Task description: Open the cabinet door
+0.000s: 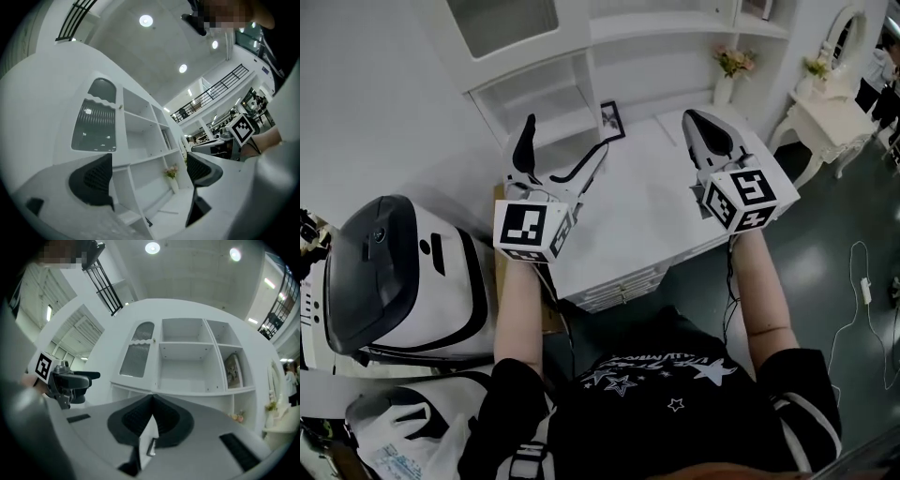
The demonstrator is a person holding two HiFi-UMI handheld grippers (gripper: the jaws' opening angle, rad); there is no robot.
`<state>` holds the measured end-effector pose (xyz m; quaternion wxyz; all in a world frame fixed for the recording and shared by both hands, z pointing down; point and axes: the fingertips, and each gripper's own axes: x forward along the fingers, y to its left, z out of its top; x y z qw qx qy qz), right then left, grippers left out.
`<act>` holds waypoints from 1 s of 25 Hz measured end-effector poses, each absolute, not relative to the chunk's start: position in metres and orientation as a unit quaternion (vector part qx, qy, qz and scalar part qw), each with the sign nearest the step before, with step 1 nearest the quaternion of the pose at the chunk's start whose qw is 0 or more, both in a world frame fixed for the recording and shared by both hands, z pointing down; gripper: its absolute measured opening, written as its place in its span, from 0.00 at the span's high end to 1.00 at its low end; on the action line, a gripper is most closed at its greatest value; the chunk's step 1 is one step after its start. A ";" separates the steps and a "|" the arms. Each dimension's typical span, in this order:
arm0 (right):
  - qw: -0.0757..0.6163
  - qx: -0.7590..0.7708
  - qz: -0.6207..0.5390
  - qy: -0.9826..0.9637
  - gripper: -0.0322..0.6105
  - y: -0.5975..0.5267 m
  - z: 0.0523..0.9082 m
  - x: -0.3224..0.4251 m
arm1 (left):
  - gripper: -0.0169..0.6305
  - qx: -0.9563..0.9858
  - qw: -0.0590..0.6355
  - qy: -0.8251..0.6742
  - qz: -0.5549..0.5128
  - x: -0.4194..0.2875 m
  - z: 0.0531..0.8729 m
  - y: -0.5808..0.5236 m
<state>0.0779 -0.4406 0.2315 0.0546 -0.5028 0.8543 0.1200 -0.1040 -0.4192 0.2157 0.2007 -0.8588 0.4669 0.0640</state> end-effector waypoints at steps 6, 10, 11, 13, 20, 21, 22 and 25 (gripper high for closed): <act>0.091 -0.478 0.170 0.857 0.94 -0.492 0.166 0.072 | 0.41 -0.827 0.269 0.483 0.101 -0.091 0.143 -0.454; 0.118 -0.456 0.194 0.861 0.94 -0.529 0.125 0.071 | 0.42 -0.801 0.320 0.491 0.126 -0.078 0.092 -0.477; 0.122 -0.450 0.200 0.862 0.94 -0.538 0.116 0.070 | 0.42 -0.795 0.330 0.492 0.130 -0.074 0.080 -0.483; 0.126 -0.439 0.214 0.863 0.94 -0.554 0.101 0.068 | 0.42 -0.783 0.349 0.497 0.134 -0.067 0.060 -0.497; 0.152 -0.405 0.237 0.870 0.94 -0.607 0.052 0.060 | 0.56 -0.733 0.399 0.535 0.133 -0.053 0.001 -0.547; 0.155 -0.402 0.238 0.871 0.94 -0.614 0.047 0.061 | 0.56 -0.726 0.402 0.542 0.129 -0.053 -0.005 -0.555; 0.158 -0.398 0.239 0.872 0.94 -0.620 0.042 0.061 | 0.59 -0.718 0.407 0.551 0.126 -0.054 -0.012 -0.563; 0.163 -0.383 0.244 0.876 0.94 -0.641 0.029 0.058 | 0.67 -0.691 0.414 0.578 0.130 -0.062 -0.038 -0.584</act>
